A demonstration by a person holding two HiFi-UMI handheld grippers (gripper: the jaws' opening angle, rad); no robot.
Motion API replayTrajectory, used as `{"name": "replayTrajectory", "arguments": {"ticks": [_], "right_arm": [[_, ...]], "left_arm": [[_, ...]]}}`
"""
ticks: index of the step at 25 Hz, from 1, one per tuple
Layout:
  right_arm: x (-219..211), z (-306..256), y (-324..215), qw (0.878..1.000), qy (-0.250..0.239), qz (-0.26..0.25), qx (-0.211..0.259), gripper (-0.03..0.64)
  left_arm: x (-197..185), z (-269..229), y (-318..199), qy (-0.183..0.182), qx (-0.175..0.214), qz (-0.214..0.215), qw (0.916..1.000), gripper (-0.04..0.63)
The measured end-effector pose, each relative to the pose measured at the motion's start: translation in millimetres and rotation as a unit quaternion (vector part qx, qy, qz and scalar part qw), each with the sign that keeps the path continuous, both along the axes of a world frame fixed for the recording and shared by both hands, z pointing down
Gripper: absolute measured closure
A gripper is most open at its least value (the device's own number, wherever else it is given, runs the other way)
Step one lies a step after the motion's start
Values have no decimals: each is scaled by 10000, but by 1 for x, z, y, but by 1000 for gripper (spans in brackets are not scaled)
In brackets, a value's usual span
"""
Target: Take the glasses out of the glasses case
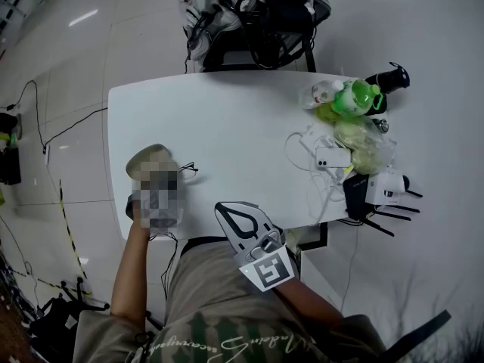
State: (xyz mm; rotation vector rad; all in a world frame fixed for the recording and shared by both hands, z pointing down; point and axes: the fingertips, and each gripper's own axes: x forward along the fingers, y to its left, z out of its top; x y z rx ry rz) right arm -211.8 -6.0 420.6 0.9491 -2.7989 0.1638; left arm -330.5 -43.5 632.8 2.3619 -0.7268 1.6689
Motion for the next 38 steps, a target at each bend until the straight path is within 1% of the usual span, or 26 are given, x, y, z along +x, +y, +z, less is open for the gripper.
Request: {"name": "replayTrajectory", "arguments": {"ticks": [3, 5, 9, 12, 13, 16, 18, 21, 22, 25, 31, 34, 38], "right_arm": [[8, 4, 6, 9996, -230, 162, 56, 604], [8, -4, 2, 9993, -288, 198, 109, 604], [12, -8, 1, 9994, -208, 189, 179, 604], [14, -19, -6, 9997, -124, 225, 60, 604], [15, -22, -8, 9996, -135, 263, -3, 604], [24, -15, -4, 9982, -364, 466, -127, 604], [27, -18, -6, 9989, -240, 407, -77, 604], [36, -17, -3, 9978, -401, 517, 92, 604], [38, -20, -4, 9977, -397, 535, 90, 604], [41, -28, -10, 9987, -178, 485, -46, 604], [57, -24, -11, 9981, -184, 559, -180, 604], [66, -24, -12, 9980, -149, 590, -160, 604], [79, -22, -15, 9969, -285, 697, -215, 604]], "left_arm": [[8, -2, 3, 6, -14, 103, 9999, 578], [15, -3, 6, 10, -20, 195, 9998, 578], [27, -4, 12, 21, -66, 333, 9994, 578], [35, -4, 14, 24, -67, 395, 9992, 578], [38, -4, 15, 19, -57, 422, 9991, 578], [46, -4, 17, 14, -82, 491, 9988, 578], [51, -4, 18, 13, -117, 533, 9985, 578], [59, -7, 19, 23, -132, 596, 9981, 578], [62, -7, 19, 28, -135, 617, 9980, 578], [70, -9, 20, 45, -147, 691, 9975, 578], [93, -14, 22, 28, -216, 873, 9959, 578], [105, -13, 24, 20, -273, 917, 9954, 578], [121, -10, 29, 4, -360, 971, 9946, 578]]}}
